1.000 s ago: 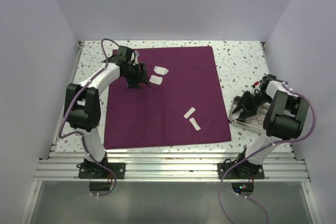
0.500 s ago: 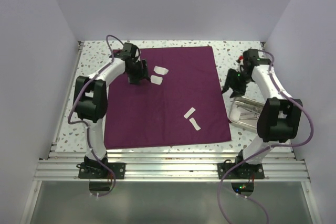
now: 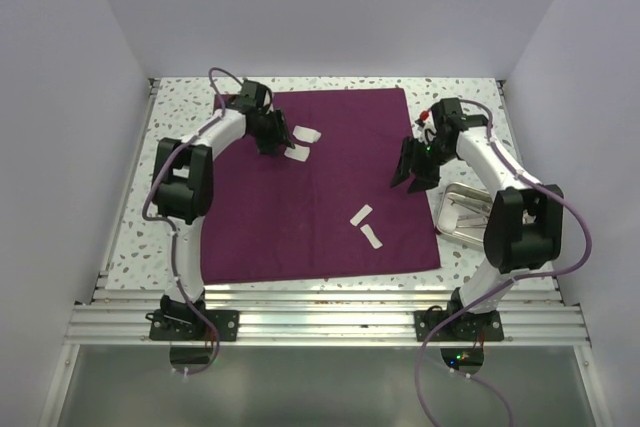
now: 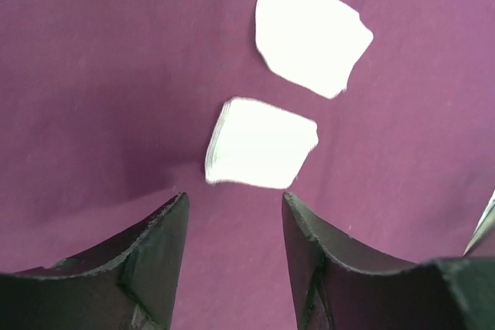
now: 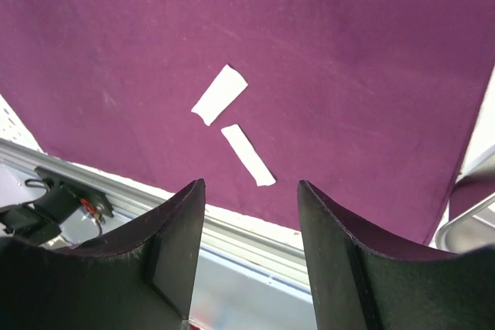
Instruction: Prepare the surgical pack
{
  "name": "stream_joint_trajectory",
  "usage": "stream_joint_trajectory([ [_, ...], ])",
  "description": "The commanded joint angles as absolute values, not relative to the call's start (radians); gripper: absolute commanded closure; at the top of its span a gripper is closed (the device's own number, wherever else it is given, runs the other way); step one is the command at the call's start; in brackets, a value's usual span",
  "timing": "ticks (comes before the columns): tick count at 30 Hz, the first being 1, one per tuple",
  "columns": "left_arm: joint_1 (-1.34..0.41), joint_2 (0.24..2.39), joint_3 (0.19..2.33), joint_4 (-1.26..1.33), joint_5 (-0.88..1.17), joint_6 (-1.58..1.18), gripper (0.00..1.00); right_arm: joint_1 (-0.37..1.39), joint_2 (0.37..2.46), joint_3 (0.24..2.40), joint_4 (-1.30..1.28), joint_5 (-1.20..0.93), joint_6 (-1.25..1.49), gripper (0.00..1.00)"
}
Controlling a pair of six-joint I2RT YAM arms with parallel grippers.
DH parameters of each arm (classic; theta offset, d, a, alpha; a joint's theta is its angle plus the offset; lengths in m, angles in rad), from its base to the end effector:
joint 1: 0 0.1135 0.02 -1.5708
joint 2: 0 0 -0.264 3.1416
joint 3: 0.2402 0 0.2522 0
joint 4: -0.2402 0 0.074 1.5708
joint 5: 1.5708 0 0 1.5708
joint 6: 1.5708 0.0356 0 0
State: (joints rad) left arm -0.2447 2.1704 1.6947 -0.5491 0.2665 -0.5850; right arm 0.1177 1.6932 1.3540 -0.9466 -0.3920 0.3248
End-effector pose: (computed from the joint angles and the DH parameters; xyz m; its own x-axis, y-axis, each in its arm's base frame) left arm 0.4542 -0.1231 0.1800 -0.8936 -0.3259 -0.3086 -0.1524 0.8670 -0.4744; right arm 0.3294 0.0526 0.2480 -0.9719 0.1821 -0.1495 0.1002 0.8938 0.4372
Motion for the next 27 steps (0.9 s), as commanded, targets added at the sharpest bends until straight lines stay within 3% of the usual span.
stream_joint_trajectory([
  [1,-0.255,2.218,1.75,-0.486,0.288,-0.626,0.46,0.126,1.666,1.359,-0.919,-0.443,0.325,0.45],
  [13,-0.271,2.275,1.767,-0.466,0.265,-0.629,0.61,0.143,1.655,1.338,-0.911,-0.454,0.316,0.45],
  [16,-0.272,2.289,1.789,-0.469,0.273,-0.612,0.72,0.144,1.655,1.341,-0.913,-0.451,0.318,0.45],
  [17,-0.272,2.293,1.796,-0.474,0.276,-0.611,0.81,0.144,1.655,1.342,-0.913,-0.451,0.318,0.45],
  [21,-0.272,2.266,1.799,-0.486,0.262,-0.594,1.0,0.146,1.658,1.35,-0.917,-0.449,0.319,0.45],
  [27,-0.281,2.154,1.779,-0.456,0.268,-0.549,1.0,0.15,1.67,1.358,-0.919,-0.448,0.321,0.45],
])
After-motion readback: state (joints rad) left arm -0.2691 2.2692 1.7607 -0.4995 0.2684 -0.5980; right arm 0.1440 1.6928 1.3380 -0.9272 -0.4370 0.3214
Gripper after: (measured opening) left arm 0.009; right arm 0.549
